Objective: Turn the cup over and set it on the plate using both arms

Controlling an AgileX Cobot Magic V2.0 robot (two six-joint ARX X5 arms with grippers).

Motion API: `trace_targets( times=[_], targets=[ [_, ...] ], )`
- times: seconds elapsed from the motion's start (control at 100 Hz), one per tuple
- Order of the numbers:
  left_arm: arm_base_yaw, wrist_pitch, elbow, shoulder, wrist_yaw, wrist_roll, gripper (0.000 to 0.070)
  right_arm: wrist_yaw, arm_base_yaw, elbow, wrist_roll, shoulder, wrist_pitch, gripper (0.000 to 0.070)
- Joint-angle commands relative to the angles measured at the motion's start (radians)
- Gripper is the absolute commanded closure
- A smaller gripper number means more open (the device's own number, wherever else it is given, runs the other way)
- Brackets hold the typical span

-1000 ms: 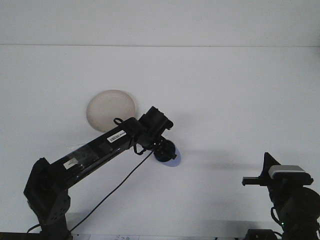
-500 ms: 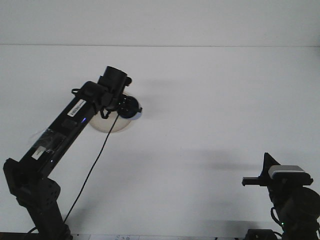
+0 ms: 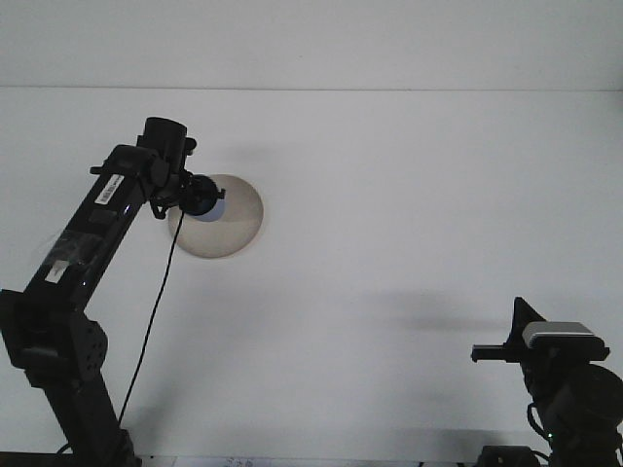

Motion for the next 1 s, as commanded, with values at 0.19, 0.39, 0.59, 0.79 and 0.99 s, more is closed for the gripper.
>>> trace_targets(
  times=[0.19,0.39,0.59,0.79,0.99],
  targets=[
    [-0.004,0.035,0.021,0.089,0.002,-0.013,0.0688,0.000,0.001,0.004,0.010,0.006,0.005,0.0700],
    [-0.004,0.030,0.021,0.114,0.002,-0.018,0.0668,0.000,0.001,0.004,0.010,0.006,-0.002,0.0700],
    [-0.004,0.047,0.021,0.114,0.002,-0.021,0.0389,0.000,0.001,0.004,0.010,0.006,-0.005,0.0700],
    [-0.003,0.060,0.048,0.112,0.002,-0.021,0.0316,0.000,0.001,0.004,0.010,0.006,-0.005,0.0700],
    [-0.003,-0.015,0.176,0.112,0.003,-0.033,0.0316,0.000,0.001,0.004,0.010,0.006,-0.005,0.0700]
  ],
)
